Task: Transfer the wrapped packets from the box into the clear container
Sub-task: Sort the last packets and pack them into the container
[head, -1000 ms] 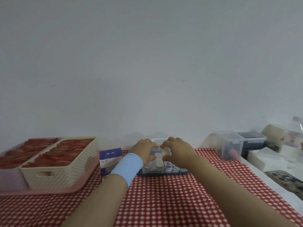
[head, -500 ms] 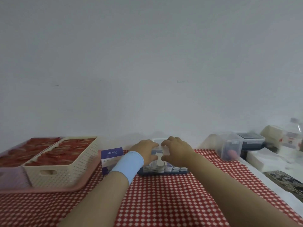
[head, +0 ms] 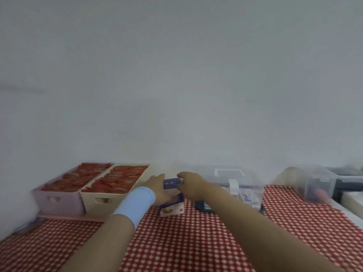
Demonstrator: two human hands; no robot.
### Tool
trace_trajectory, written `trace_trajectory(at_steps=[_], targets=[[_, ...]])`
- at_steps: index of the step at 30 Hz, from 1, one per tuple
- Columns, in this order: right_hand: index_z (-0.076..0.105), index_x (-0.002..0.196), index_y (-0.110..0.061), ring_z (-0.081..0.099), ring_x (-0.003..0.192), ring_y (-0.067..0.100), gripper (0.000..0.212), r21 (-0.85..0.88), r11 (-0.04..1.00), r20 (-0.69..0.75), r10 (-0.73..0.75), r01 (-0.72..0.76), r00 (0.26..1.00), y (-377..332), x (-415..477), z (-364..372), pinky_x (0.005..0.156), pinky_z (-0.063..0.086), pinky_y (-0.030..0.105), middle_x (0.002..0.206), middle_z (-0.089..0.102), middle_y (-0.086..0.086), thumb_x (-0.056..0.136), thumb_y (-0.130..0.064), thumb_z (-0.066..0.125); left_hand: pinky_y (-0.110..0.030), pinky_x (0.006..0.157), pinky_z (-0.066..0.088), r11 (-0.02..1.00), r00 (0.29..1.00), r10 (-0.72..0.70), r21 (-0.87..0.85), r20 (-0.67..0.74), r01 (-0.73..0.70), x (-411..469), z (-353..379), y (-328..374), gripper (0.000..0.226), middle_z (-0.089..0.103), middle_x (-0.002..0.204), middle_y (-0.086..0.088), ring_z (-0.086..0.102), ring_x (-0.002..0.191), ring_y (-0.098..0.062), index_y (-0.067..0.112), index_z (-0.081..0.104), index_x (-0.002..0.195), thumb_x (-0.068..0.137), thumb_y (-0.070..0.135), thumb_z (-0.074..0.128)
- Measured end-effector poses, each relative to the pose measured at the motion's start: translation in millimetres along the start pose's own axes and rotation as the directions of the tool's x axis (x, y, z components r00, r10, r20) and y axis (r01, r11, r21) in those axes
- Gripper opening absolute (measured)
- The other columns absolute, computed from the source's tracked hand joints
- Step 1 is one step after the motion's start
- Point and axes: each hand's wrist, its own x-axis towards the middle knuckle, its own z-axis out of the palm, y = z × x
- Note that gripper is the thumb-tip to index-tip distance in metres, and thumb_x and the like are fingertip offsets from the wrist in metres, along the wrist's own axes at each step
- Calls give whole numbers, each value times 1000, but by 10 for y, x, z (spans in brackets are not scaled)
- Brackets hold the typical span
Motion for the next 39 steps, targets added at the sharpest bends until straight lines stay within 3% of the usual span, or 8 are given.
trace_trajectory(at_steps=[3,6,11,14,20,26,32,39], targets=[[54,113,-9,55,91,23,18,40,998,-10,53,-53,999,-34,54,143,75,41,31,119,63,13,102,-20,47,-35,87,50,992,999,9,-122,-52,-16,10,162,-74,47,61,121,-5,60,98,-21,21,47,135,92,34,56],[54,108,-8,57,92,24,16,148,986,-70,83,-71,994,-18,33,140,80,50,36,110,61,13,102,-19,44,-28,74,43,979,986,44,-192,-161,-75,-20,129,-99,42,62,119,-6,57,90,-19,17,49,133,93,29,55],[41,147,-9,58,117,28,44,338,939,-201,137,-63,970,14,-141,-136,99,50,38,138,56,15,105,-21,43,-27,83,50,906,943,108,-360,-315,-224,-144,-96,96,62,49,133,-6,60,105,-21,23,41,144,88,35,66],[46,144,-14,60,98,23,41,402,915,-274,159,-37,949,83,-340,-352,84,53,34,130,61,12,103,-17,44,-14,72,45,866,904,168,-381,-393,-326,-243,-203,344,63,44,135,-4,55,100,-14,26,40,144,89,36,68],[54,137,-18,69,98,31,35,463,884,-383,258,-58,887,526,-997,-870,73,61,39,119,67,13,103,-21,47,-35,94,53,806,811,304,-319,-500,-498,-409,-323,1219,56,46,125,0,55,111,-19,31,50,132,82,43,71],[57,133,-19,71,90,27,33,539,842,-532,356,-17,769,978,-1611,-1261,56,55,31,111,70,10,103,-20,42,-37,96,53,751,712,402,-238,-575,-616,-658,-344,2106,55,49,124,-1,56,110,-21,29,52,128,80,49,70],[42,148,-13,65,101,21,49,594,795,-587,532,-122,610,1590,-2313,-1600,79,56,30,129,63,10,102,-29,48,-31,87,57,553,707,489,-446,-510,-704,-858,-34,3046,55,46,126,2,56,108,-17,31,49,130,82,44,73],[59,123,-18,61,79,7,24,648,719,-612,688,-252,389,2534,-3805,-1754,51,44,15,109,68,3,101,-22,50,-32,92,55,367,618,711,-571,-337,-734,-1480,678,4548,71,48,131,5,53,105,-11,27,40,141,82,39,76]])
